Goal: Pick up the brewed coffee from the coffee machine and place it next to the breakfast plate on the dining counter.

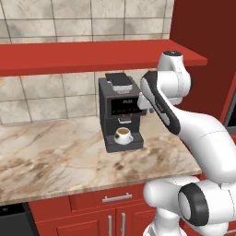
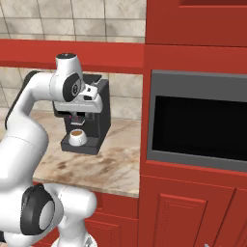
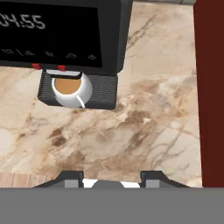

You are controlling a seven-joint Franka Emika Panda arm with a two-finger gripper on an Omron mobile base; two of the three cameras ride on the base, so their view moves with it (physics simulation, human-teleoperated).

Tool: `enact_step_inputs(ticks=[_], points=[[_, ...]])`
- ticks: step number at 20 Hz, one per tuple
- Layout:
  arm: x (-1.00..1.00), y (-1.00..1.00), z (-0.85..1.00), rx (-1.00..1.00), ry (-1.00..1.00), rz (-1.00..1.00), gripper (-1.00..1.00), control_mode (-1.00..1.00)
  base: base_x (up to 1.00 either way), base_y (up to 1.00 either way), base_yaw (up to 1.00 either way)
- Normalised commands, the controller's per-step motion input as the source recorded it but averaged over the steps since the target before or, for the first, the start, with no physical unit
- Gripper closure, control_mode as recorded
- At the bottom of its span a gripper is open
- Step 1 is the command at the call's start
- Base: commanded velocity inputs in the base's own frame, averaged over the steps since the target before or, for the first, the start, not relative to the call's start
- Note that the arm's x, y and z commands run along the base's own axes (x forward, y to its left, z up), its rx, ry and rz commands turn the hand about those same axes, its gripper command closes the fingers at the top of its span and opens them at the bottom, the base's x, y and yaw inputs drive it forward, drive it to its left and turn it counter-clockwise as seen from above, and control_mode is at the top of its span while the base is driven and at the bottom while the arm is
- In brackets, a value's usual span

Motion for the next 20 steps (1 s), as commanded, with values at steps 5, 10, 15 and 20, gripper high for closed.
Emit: enact_step_inputs(ticks=[5, 10, 15, 20], points=[[-0.07, 0.17, -0.22, -0.01, 0.0, 0.05, -1.0, -1.0, 0.0, 0.0, 0.0], [-0.02, 0.25, -0.5, -0.01, -0.06, 0.16, -1.0, -1.0, 0.0, 0.0, 0.0], [0.0, 0.17, -0.58, -0.01, -0.07, 0.22, -1.0, -1.0, 0.0, 0.0, 0.0], [0.0, 0.05, -0.48, 0.0, -0.08, 0.2, -1.0, -1.0, 0.0, 0.0, 0.0]])
